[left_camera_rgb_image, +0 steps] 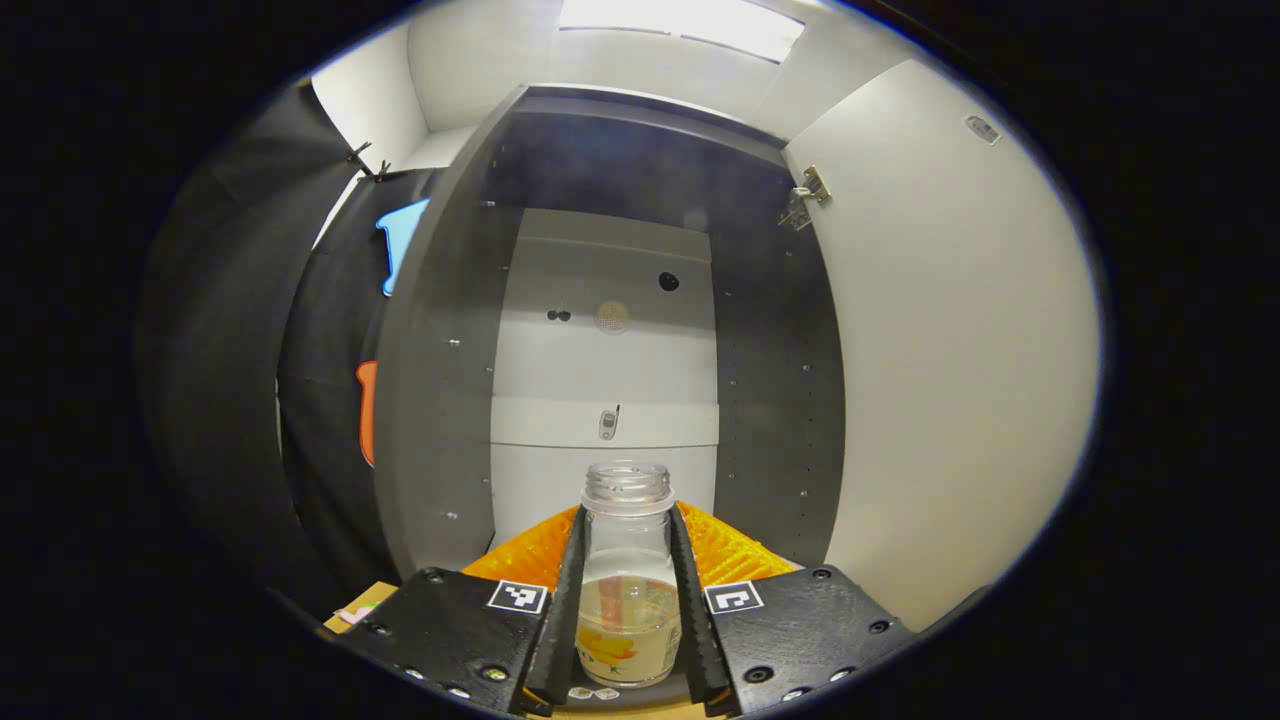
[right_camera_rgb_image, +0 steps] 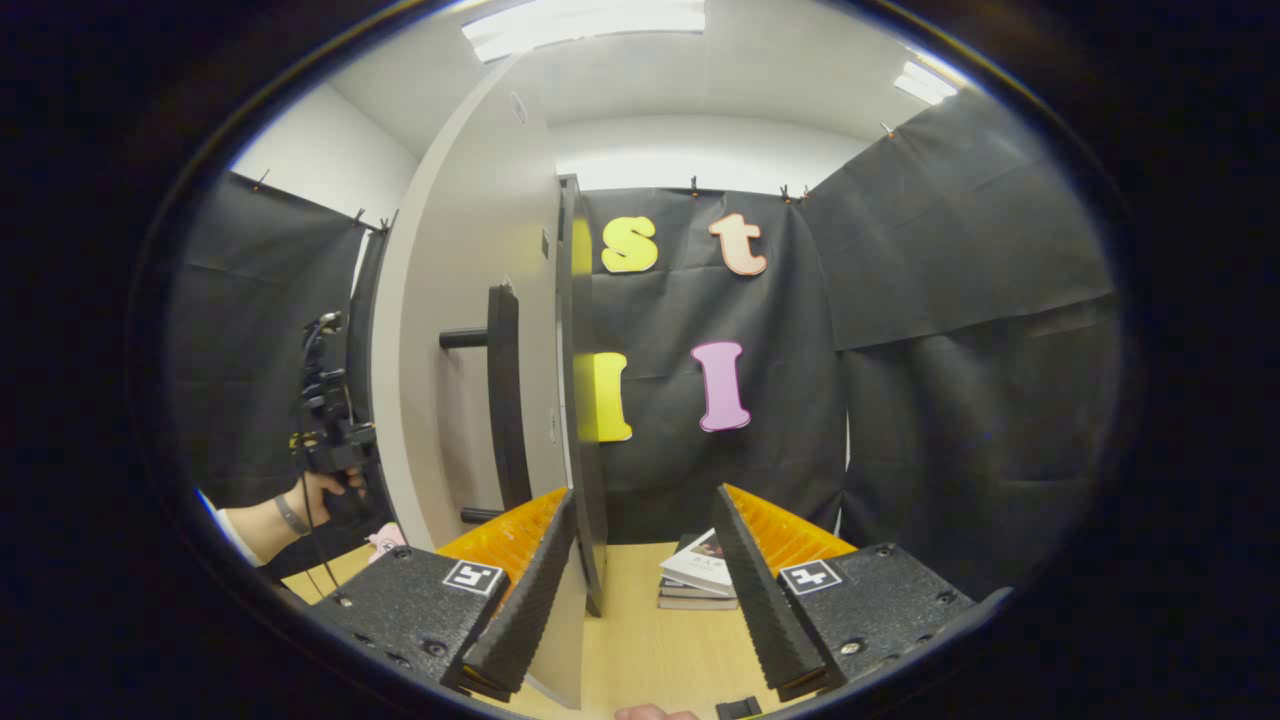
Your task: Open the cabinet door with the right hand, grasp the bottle in the cabinet with the left hand and place it on the coaster, then close the cabinet door with the right hand.
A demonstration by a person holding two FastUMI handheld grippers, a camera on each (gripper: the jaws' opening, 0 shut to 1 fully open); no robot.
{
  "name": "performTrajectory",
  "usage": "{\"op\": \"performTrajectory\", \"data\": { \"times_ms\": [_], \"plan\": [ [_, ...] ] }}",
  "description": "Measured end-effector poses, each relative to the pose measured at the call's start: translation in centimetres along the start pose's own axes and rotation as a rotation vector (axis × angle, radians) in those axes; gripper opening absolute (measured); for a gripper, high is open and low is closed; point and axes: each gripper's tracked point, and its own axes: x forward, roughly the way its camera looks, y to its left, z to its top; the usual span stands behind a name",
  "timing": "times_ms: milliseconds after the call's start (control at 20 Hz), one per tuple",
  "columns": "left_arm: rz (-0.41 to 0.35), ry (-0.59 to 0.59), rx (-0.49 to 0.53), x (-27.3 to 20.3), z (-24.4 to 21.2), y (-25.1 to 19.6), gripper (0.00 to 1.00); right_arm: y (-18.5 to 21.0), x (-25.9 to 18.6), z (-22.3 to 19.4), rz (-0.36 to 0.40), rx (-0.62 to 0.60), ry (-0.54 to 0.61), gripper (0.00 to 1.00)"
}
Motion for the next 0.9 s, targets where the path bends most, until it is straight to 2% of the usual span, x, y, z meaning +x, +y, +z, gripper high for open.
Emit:
{"op": "performTrajectory", "data": {
  "times_ms": [200,450,600,700,900],
  "plan": [
    [0.063,0.028,0.028,-6.1,-3.5,2.6,0.42,0.0,0.0,0.0,-0.008,0.007,-0.002,0.86],
    [0.255,0.064,0.061,-12.4,-10.2,7.8,0.43,0.0,0.1,-0.4,-0.004,0.079,-0.005,0.86],
    [0.37,0.08,0.026,-15.4,-14.4,10.4,0.43,-0.2,0.1,-0.1,-0.011,0.105,-0.025,0.86],
    [0.415,0.105,-0.01,-17.0,-17.2,11.4,0.43,-0.1,0.0,0.1,-0.015,0.128,-0.04,0.86],
    [0.47,0.157,0.011,-19.7,-22.1,12.8,0.43,-0.1,0.2,-0.2,-0.03,0.157,-0.03,0.86]
  ]
}}
